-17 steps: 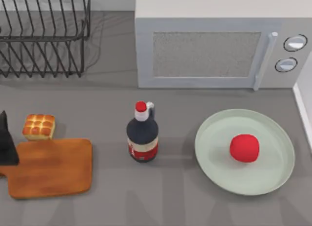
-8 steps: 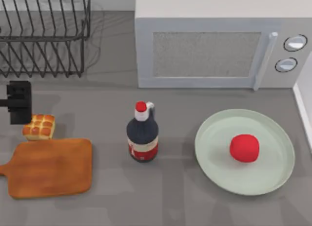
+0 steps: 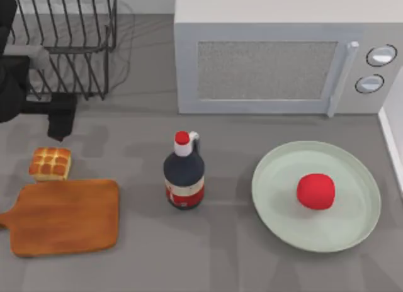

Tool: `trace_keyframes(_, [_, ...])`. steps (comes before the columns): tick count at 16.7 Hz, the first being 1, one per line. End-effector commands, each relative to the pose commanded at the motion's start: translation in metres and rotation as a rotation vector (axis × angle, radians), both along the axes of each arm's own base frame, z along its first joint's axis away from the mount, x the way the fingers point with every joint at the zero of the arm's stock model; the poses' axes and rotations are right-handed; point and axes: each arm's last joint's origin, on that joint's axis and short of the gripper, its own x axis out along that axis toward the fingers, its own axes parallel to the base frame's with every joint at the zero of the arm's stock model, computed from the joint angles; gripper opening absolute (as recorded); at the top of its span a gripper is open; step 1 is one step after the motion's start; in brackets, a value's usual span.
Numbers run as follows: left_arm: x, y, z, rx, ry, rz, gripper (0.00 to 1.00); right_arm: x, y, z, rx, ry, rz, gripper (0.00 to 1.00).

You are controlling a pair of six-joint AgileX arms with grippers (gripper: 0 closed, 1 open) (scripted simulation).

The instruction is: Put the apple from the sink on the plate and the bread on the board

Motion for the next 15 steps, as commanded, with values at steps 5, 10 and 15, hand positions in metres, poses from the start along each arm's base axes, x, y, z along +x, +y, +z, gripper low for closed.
trace_keyframes(5, [0.034, -0.007, -0.032, 0.017, 0.175, -0.009, 1.00, 0.000, 0.000, 0.000, 0.000, 0.000, 0.000, 1.00])
trace_keyframes(10, [0.038, -0.008, -0.036, 0.020, 0.197, -0.010, 1.00, 0.000, 0.000, 0.000, 0.000, 0.000, 0.000, 1.00])
trace_keyframes(15, [0.038, -0.007, -0.048, 0.020, 0.199, -0.010, 1.00, 0.000, 0.000, 0.000, 0.000, 0.000, 0.000, 1.00])
